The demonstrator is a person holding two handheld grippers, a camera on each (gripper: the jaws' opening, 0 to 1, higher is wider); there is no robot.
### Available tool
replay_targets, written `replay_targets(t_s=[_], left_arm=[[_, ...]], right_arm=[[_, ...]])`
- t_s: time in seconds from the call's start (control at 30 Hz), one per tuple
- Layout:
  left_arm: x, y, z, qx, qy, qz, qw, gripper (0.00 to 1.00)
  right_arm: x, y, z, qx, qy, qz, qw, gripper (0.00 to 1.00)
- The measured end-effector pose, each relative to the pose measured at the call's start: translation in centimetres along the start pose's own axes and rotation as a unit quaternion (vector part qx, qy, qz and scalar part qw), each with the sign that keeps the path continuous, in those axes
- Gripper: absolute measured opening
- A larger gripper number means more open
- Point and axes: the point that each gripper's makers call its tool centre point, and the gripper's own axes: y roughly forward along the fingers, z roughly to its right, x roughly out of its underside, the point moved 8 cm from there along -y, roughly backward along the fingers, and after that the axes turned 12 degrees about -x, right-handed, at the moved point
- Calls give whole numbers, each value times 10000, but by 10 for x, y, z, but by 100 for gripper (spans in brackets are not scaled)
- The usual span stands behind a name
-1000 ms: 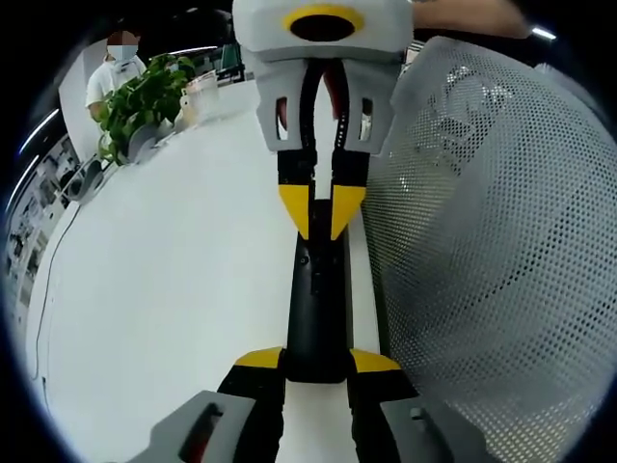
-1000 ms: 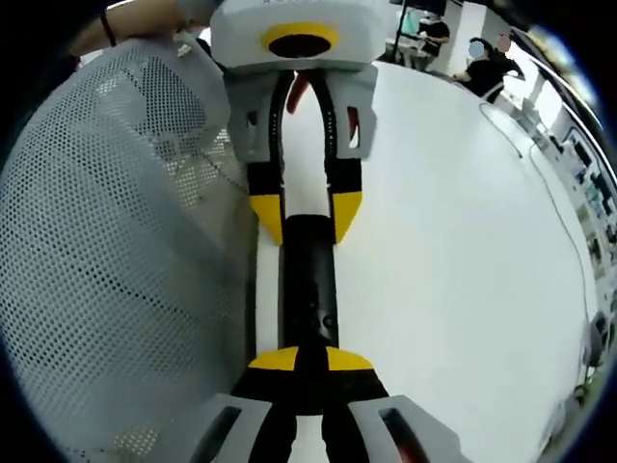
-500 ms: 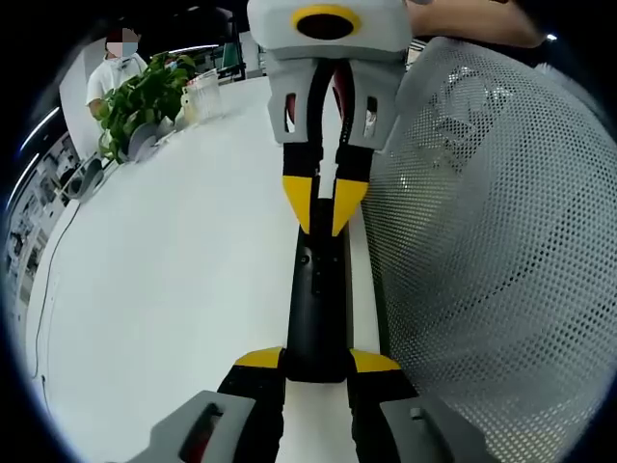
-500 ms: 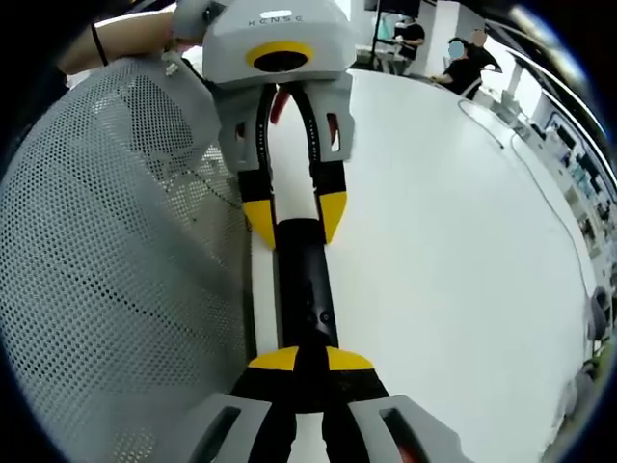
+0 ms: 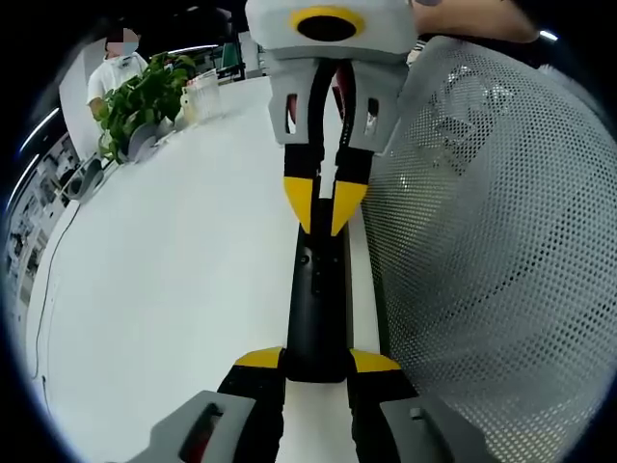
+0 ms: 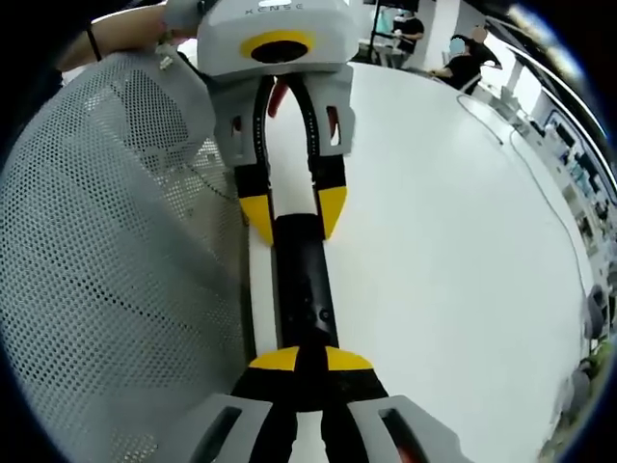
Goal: Press the specified remote control buttons in sequence, fully releasing each button before pressing the next.
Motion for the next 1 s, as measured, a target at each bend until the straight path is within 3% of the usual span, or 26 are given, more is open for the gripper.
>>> replay_targets(t_s=[0.27,0.53,0.73,1.0], left_arm=[[0,-1,0,2,-8,17,10000,25],[1,0,-1,0,-1,7,10000,25],[0,0,-1,0,29,-19,10000,25],[1,0,-1,-2,-6,-3,10000,25]], right_arm=[[1,-2,1,33,151,109,9998,4],[4,-3,1,83,109,-5,9999,1],[-2,0,-2,161,-111,-348,9992,1],[6,-4,-1,194,95,63,9997,1]])
